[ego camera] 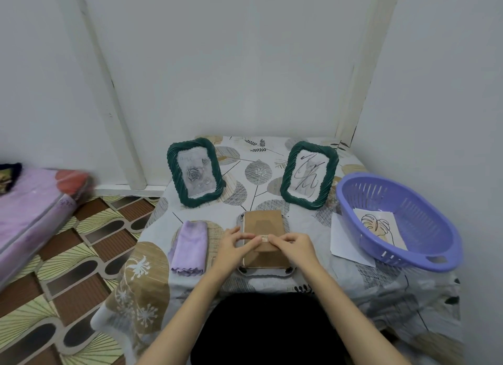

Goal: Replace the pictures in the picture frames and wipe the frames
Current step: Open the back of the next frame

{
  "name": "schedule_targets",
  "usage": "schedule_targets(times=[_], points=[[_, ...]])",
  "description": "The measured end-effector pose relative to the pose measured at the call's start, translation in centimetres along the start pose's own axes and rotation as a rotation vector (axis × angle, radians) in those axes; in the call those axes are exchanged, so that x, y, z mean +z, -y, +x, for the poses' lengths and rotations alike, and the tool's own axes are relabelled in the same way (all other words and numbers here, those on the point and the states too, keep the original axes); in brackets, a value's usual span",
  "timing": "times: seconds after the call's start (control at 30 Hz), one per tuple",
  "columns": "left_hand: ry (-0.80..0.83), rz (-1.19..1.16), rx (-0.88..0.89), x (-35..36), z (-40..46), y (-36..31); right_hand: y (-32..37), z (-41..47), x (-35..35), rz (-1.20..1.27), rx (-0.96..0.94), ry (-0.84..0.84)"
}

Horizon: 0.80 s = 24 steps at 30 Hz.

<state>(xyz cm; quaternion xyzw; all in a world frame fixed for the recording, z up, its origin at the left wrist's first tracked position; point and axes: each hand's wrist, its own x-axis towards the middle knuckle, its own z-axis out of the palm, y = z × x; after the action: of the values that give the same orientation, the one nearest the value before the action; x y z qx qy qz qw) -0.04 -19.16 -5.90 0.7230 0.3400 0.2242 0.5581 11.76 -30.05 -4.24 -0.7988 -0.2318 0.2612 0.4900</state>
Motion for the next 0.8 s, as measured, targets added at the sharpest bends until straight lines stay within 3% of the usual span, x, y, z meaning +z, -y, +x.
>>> schedule_targets(times=[0.2, 0.4, 0.53, 0.6, 0.8], points=[[0.055, -0.085, -0.002, -0.6, -0.7, -0.6, -0.7, 0.1, 0.2, -0.030, -0.120, -0.090], [0.039, -0.178, 0.039, -0.6, -0.8, -0.8, 0.5, -1.0, -0.4, 0.031, -0.122, -0.082], [-0.012, -0.529, 0.000, -0.5, -0.7, -1.6, 1.2, -1.6, -1.0, 0.214, -0.128, -0.018], [0.045, -0.637, -0.022, -0.4, -0.9, -2.9, 1.4, -1.6, -1.3, 0.266, -0.166, 0.042], [0.334, -0.633, -0.056, 0.9, -0.4, -3.7, 2.5, -2.3, -1.7, 0.406, -0.120, 0.147]])
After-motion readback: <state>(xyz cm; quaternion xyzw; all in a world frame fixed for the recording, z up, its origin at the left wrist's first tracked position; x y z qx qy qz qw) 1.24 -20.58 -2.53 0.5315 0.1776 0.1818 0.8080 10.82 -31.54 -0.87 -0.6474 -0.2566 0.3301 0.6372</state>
